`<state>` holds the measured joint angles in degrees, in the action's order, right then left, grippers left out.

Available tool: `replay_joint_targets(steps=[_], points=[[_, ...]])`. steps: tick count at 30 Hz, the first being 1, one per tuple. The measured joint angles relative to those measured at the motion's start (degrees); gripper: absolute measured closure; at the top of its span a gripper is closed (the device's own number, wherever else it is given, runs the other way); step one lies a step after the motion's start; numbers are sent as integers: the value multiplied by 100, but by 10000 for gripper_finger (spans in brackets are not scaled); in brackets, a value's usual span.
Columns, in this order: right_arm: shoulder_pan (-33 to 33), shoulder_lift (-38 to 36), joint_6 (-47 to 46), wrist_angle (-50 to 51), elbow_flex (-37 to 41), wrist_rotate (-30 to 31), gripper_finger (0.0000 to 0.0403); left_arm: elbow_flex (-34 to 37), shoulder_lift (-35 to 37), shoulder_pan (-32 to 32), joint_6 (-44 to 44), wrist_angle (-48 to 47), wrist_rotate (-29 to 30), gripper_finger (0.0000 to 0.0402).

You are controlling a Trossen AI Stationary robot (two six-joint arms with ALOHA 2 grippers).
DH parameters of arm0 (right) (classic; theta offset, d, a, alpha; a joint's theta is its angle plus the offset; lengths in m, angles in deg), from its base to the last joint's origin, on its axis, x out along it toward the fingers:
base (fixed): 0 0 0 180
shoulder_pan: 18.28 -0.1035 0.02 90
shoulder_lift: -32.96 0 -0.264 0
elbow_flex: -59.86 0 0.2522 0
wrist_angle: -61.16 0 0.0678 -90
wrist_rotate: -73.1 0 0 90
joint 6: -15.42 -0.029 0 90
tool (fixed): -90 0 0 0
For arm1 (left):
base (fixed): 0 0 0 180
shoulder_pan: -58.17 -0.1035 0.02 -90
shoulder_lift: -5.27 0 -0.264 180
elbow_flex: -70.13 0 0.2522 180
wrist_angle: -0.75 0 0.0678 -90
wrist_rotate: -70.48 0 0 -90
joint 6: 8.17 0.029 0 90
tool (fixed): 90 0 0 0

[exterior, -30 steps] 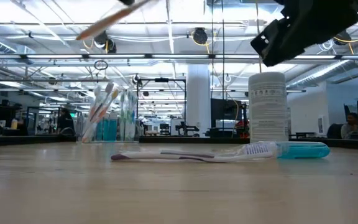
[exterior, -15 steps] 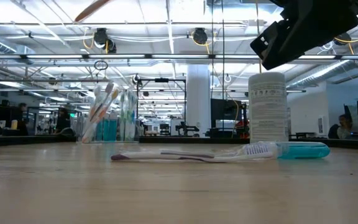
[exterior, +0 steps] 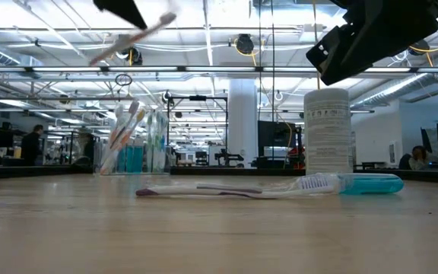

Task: Pick & Place toothbrushing station
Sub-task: Put the orange toothbrush into the transparent organizer

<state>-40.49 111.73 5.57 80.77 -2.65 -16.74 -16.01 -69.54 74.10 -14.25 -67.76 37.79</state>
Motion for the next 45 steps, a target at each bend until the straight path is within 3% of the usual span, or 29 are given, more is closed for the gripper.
replay_joint_targets(steps=[6,15,20,26,31,40,45], points=[[0,0,3,-25,0,4,289,1175,-2,-477,700,1847,-114,397],[0,0,252,-129,0,4,289,2579,-83,-1332,2081,6765,-1861,396],[0,0,171,-116,0,4,289,3275,-86,-1657,1987,8427,-1848,398],[0,0,183,-127,0,5,289,3984,-92,-1827,1222,9119,-1213,398],[2,0,301,-129,0,214,289,4426,-94,-1764,985,9515,-1177,400],[36,0,347,-133,0,2080,289,4518,-96,-1309,914,9559,-1209,398],[204,7,338,-461,23,2573,289,4518,-96,-1010,862,9557,-1290,398]])
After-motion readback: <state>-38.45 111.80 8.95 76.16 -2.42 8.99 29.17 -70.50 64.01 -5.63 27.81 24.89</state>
